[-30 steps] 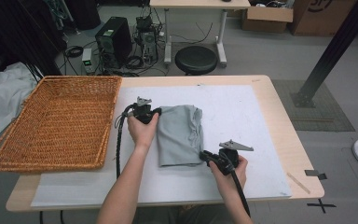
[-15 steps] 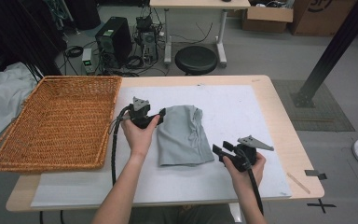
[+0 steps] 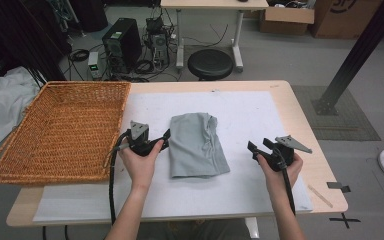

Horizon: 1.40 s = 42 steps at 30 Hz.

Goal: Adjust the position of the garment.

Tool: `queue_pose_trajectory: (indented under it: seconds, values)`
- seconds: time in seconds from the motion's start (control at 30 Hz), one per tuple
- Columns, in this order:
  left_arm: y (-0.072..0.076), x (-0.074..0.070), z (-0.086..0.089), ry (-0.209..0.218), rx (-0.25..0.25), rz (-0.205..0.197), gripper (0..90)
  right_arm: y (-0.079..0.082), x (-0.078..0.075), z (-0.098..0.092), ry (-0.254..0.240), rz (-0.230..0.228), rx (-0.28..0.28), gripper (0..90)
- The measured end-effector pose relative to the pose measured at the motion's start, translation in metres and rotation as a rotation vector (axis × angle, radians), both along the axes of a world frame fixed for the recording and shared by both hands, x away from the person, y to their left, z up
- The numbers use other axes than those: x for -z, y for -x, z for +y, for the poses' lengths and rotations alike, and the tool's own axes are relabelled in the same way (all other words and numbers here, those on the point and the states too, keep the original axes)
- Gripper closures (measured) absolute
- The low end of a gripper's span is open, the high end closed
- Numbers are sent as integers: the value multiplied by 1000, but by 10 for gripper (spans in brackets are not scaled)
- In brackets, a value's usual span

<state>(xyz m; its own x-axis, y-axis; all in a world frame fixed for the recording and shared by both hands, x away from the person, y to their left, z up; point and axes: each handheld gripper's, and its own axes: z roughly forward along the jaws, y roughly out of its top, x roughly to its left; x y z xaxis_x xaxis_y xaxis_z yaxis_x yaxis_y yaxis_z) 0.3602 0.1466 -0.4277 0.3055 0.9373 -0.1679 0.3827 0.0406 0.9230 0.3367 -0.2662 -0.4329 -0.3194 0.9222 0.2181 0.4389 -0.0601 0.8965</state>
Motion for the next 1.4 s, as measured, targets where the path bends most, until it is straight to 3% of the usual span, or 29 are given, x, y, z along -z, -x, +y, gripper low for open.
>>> queue_pose_trajectory:
  seconds: [0.1,0.4,0.5,0.8,1.4]
  values:
    - [9,5,3,9,-1,-6,139,-4,-2,-3,8,-15,-4,318]
    - [25,9,3,-26,-4,-51,100,-8,-6,-4,15,-36,-3,305]
    - [26,10,3,-13,1,-56,91,-7,-7,-4,17,-39,-3,304]
    - [28,10,3,-51,12,-70,75,-7,-9,-7,16,-46,10,298]
    - [26,7,1,-34,12,-76,55,-6,-14,-13,10,-57,29,289]
